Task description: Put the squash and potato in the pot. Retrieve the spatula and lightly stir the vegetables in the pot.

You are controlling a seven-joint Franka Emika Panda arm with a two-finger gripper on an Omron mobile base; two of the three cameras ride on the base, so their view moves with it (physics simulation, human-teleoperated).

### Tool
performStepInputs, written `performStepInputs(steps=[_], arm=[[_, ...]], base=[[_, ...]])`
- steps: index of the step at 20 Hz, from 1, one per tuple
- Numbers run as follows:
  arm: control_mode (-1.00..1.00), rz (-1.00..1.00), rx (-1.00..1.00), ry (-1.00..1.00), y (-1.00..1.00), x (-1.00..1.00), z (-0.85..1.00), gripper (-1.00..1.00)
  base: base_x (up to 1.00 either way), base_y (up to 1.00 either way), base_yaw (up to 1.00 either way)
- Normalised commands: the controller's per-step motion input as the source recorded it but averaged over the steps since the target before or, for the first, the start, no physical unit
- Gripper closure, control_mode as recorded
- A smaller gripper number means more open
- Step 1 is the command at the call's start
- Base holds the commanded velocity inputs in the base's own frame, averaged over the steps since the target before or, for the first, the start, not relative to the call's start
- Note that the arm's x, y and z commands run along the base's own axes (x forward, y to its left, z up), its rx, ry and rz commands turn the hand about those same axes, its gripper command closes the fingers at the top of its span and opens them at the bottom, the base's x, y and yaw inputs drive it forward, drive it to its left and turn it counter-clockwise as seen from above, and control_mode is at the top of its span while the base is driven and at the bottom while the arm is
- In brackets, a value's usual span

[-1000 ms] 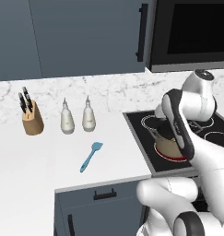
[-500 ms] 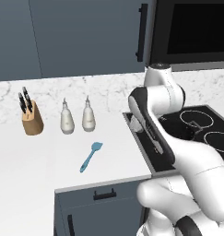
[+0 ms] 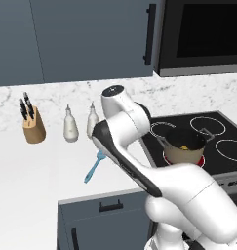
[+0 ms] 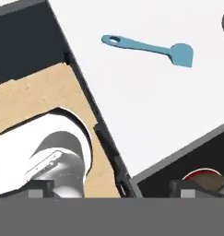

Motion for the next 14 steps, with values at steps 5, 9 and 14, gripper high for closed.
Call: performStepInputs(steps=[5, 9, 14], arm=[[-1.00, 0.67, -0.16, -0.02, 0.84, -0.12, -0.64, -1.00], [-1.00, 0.49, -0.24, 0.00, 0.43, 0.26, -0.71, -1.00], [-1.00, 0.31, -0.32, 0.00, 0.19, 0.37, -0.65, -1.00]], base=[[0.00, 0.00, 0.00], [0.00, 0.00, 0.00], [0.00, 0.00, 0.00]])
